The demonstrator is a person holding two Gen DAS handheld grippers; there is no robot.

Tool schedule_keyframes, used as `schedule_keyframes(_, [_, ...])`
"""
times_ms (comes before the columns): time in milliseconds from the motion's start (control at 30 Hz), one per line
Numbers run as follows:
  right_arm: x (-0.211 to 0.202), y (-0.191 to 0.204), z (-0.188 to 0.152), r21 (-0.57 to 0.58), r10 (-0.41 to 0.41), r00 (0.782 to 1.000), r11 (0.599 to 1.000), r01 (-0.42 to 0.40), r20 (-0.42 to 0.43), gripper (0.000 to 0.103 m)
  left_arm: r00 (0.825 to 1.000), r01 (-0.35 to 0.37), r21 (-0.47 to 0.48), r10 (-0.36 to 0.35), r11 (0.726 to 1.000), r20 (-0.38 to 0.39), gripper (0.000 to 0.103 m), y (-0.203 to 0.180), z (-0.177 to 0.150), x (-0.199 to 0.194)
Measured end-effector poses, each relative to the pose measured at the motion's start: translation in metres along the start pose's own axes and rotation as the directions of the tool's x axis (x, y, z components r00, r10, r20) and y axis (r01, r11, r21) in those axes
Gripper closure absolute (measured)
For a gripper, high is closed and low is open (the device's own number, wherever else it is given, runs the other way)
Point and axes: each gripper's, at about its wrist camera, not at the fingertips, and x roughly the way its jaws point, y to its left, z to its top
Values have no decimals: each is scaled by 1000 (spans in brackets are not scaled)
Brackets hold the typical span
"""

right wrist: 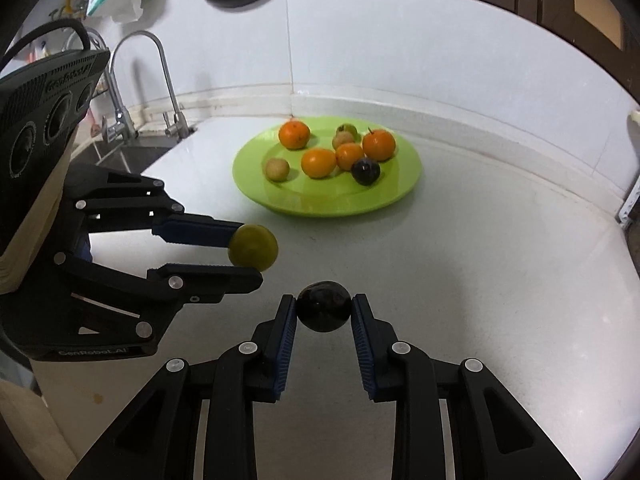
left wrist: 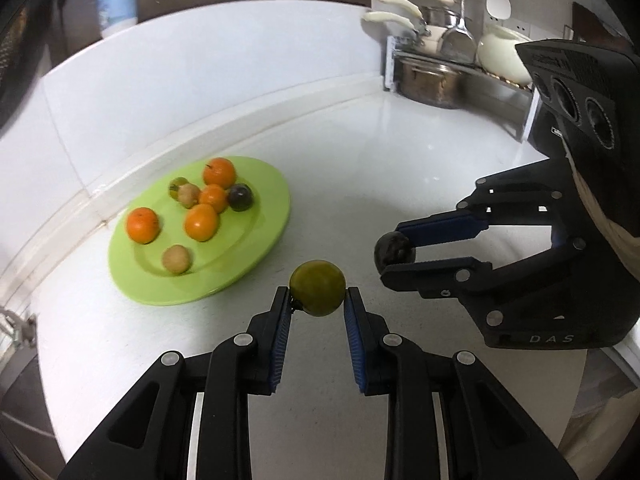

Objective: Organize fruits
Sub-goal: 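Grasp the green-yellow fruit with the left gripper while the right gripper grasps the dark plum, then carry both fruits onto the green plate and open both grippers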

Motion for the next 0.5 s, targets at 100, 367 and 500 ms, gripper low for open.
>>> schedule_keyframes(100, [-8, 6, 4, 2, -4, 1000, 1000, 4, 22, 74, 1000, -26, -14, 26, 1000, 17, 76, 1, 3, -9])
schedule_keyframes(367, [-30, 20, 17, 14, -21, 995, 1000, 20, 95, 74, 993, -97, -69, 101, 993, 58, 76, 7, 6, -36])
schedule_keyframes(500, [-37, 23, 23, 22, -24, 993, 1000, 22, 119, 74, 986, -139, -86, 146, 986, 78, 76, 11, 7, -48])
